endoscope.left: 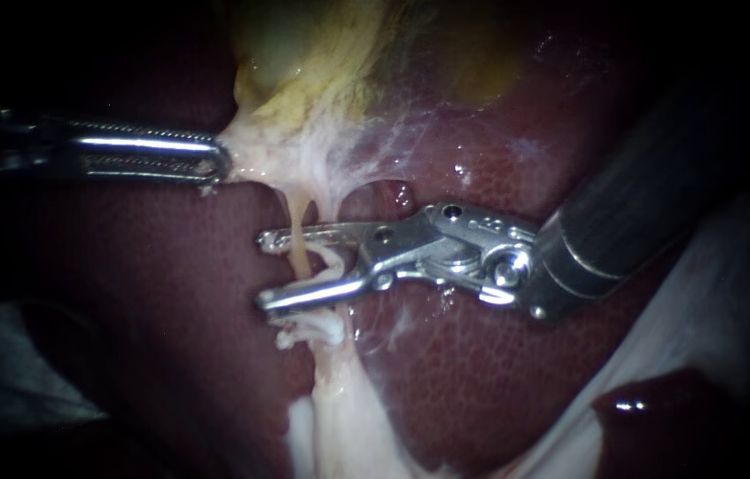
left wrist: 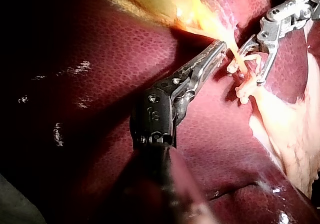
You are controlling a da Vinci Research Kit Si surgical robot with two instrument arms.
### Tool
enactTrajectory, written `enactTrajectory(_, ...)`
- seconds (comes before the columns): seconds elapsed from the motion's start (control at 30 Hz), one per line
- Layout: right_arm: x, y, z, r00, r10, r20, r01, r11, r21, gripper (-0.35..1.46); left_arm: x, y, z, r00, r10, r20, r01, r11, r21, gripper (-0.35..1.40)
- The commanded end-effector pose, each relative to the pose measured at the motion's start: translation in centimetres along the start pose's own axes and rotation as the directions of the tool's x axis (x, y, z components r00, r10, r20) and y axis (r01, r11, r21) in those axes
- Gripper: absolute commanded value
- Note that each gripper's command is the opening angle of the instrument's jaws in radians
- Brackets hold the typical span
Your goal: Clipping third clip left tube
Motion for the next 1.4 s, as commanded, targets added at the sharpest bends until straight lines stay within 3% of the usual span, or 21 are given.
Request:
enactTrajectory(0.03, 0.03, -0.03, 0.0, 1.0, -0.001, -0.004, 0.001, 1.0, -0.002, 0.5, 0.0, 0.0, 0.0, 1.0, 0.0, 0.0, 0.0, 1.0, 0.001, -0.35)
enactTrajectory(0.4, 0.4, -0.27, -0.07, 1.0, 0.017, -0.013, -0.017, 1.0, 0.005, 0.42, 0.0, -0.01, 0.0, 1.0, 0.0, 0.0, 0.0, 1.0, 0.0, -0.35)
enactTrajectory(0.6, 0.5, -0.27, -0.21, 0.999, 0.025, -0.024, -0.027, 0.998, -0.051, 0.26, -0.01, -0.01, 0.0, 1.0, 0.0, 0.0, 0.0, 1.0, 0.001, -0.35)
enactTrajectory(0.9, 0.49, -0.28, -0.3, 0.998, 0.062, -0.022, -0.063, 0.997, -0.046, -0.33, -0.01, -0.01, 0.0, 1.0, 0.0, 0.0, 0.0, 1.0, 0.0, -0.35)
enactTrajectory(1.03, 0.45, -0.29, -0.3, 0.993, 0.119, -0.018, -0.119, 0.992, -0.039, -0.35, -0.01, -0.01, 0.01, 1.0, 0.0, 0.0, 0.0, 1.0, 0.0, -0.35)
enactTrajectory(1.4, 0.4, -0.3, -0.28, 0.993, 0.116, -0.014, -0.116, 0.993, -0.03, -0.35, -0.01, -0.02, 0.01, 1.0, 0.0, 0.0, 0.0, 1.0, 0.0, -0.35)
